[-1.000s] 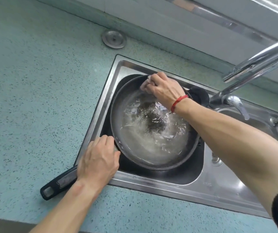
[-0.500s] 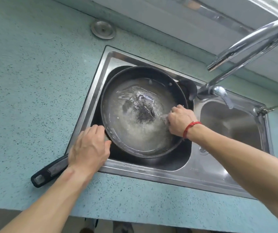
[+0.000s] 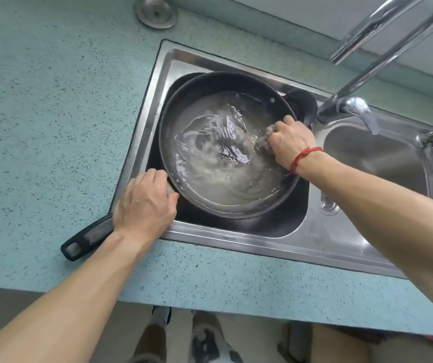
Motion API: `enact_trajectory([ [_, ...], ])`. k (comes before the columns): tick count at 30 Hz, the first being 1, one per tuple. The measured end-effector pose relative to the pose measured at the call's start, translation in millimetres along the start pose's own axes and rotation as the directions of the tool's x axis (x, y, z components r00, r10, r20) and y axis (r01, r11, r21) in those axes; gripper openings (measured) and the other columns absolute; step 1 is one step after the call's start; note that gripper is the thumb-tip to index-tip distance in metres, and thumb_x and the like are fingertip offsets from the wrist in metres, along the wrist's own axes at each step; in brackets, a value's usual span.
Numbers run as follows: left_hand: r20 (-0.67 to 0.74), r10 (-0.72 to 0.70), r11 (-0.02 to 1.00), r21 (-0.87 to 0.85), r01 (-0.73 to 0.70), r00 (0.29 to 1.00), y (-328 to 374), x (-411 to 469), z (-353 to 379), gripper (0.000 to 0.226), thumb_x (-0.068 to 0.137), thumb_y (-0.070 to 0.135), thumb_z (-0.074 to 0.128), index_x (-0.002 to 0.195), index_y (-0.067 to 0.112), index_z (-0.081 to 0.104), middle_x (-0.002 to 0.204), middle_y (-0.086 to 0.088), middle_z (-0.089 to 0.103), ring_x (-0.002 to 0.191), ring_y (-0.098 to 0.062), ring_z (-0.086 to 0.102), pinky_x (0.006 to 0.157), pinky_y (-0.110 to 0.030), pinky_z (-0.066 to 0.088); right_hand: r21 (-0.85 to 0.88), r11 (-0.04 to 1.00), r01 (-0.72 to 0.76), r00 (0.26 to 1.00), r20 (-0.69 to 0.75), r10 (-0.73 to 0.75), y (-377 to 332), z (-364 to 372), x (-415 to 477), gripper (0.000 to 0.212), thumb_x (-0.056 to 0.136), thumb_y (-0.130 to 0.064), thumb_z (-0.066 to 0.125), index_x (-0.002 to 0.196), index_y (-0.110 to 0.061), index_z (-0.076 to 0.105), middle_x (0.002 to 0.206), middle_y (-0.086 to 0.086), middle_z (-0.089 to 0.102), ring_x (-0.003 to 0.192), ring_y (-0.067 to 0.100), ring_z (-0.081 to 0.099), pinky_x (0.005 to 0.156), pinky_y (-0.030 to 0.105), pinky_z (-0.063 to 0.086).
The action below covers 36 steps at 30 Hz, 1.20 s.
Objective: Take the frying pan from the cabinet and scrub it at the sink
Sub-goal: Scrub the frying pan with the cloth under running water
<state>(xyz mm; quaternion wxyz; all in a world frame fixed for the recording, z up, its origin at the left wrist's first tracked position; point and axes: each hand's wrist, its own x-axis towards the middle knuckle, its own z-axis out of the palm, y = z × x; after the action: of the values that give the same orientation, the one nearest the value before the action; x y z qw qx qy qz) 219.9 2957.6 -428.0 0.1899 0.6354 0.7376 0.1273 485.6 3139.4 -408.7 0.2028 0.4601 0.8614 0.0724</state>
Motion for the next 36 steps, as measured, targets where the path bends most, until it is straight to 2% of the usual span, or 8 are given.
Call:
enact_trajectory([
  [5,-0.003,-0.003,1.000,0.020,0.003,1.000,0.1,-1.6,0.1,0.016,0.087,0.026,0.060,0.083,0.016,0.049,0.083,0.000,0.052,0.077,-0.022,0.049,0.075,-0.039,0.045,0.037,0.998,-0.041,0.992,0.120,0.036,-16.2,-0.4,-38.5,0.028,0.093,-0.032,0.051,0.099,-0.015,0.073,0.102,0.008,0.067,0.100,0.029,0.056,0.083,0.036,0.048],
  [12,-0.029,0.009,0.999,0.031,-0.009,1.000,5.1,-2.6,-4.0,0.018,0.088,0.025,0.063,0.089,0.012,0.051,0.082,-0.001,0.048,0.075,-0.020,0.044,0.070,-0.032,0.037,0.395,0.893,-0.217,0.906,0.422,0.033,-69.7,-31.1,-67.6,0.038,0.081,-0.045,0.052,0.075,-0.013,0.071,0.077,0.007,0.073,0.075,0.029,0.069,0.074,0.030,0.058],
  [14,-0.025,0.012,0.999,0.031,-0.011,1.000,4.9,-2.5,-4.0,0.018,0.088,0.025,0.063,0.089,0.012,0.051,0.083,-0.002,0.050,0.075,-0.020,0.045,0.069,-0.032,0.038,0.534,0.815,-0.225,0.893,0.447,-0.047,-89.2,-39.3,-67.9,0.035,0.083,-0.045,0.055,0.090,-0.017,0.076,0.088,0.001,0.076,0.082,0.022,0.072,0.081,0.031,0.059],
  [18,-0.014,0.005,0.999,0.034,-0.004,1.000,4.8,-3.1,-5.4,0.018,0.088,0.026,0.062,0.088,0.013,0.050,0.084,-0.004,0.053,0.077,-0.022,0.049,0.071,-0.037,0.044,0.766,0.607,-0.210,0.928,0.352,-0.123,-121.4,-46.2,-59.0,0.037,0.089,-0.031,0.065,0.124,-0.018,0.069,0.116,-0.002,0.073,0.105,0.009,0.068,0.088,0.008,0.043],
  [21,-0.015,0.013,0.999,0.049,-0.012,1.000,4.6,-3.1,-5.4,0.016,0.089,0.026,0.060,0.088,0.014,0.049,0.084,-0.002,0.051,0.077,-0.020,0.047,0.072,-0.035,0.043,0.809,0.563,-0.169,0.955,0.275,-0.108,-131.5,-40.9,-50.8,0.038,0.089,-0.024,0.067,0.125,-0.017,0.068,0.117,0.001,0.073,0.106,0.010,0.068,0.096,0.014,0.046],
  [25,-0.011,0.015,0.999,0.041,-0.015,1.000,3.8,-2.2,-4.2,0.016,0.090,0.026,0.059,0.089,0.014,0.049,0.085,-0.002,0.051,0.078,-0.021,0.049,0.073,-0.036,0.044,0.737,0.658,-0.155,0.950,0.294,-0.105,-116.9,-28.5,-48.1,0.024,0.089,-0.027,0.065,0.108,-0.018,0.077,0.099,0.002,0.077,0.094,0.016,0.072,0.086,0.028,0.056],
  [29,-0.009,0.006,0.999,0.037,-0.005,1.000,4.3,-2.6,-3.4,0.016,0.090,0.026,0.059,0.089,0.014,0.050,0.084,-0.001,0.052,0.077,-0.021,0.050,0.070,-0.037,0.046,0.528,0.830,-0.177,0.925,0.377,-0.042,-83.9,-17.7,-46.0,0.016,0.084,-0.017,0.061,0.085,-0.020,0.076,0.069,-0.003,0.068,0.069,0.018,0.064,0.064,0.021,0.044],
  [36,-0.022,0.022,0.999,0.049,-0.021,1.000,3.5,-2.7,-3.3,0.013,0.090,0.024,0.060,0.089,0.013,0.052,0.083,-0.001,0.053,0.076,-0.020,0.049,0.069,-0.033,0.044,0.226,0.967,-0.117,0.957,0.285,0.049,-36.4,-6.2,-39.6,0.021,0.091,-0.026,0.058,0.104,-0.017,0.072,0.108,0.010,0.063,0.108,0.031,0.057,0.082,0.036,0.047],
])
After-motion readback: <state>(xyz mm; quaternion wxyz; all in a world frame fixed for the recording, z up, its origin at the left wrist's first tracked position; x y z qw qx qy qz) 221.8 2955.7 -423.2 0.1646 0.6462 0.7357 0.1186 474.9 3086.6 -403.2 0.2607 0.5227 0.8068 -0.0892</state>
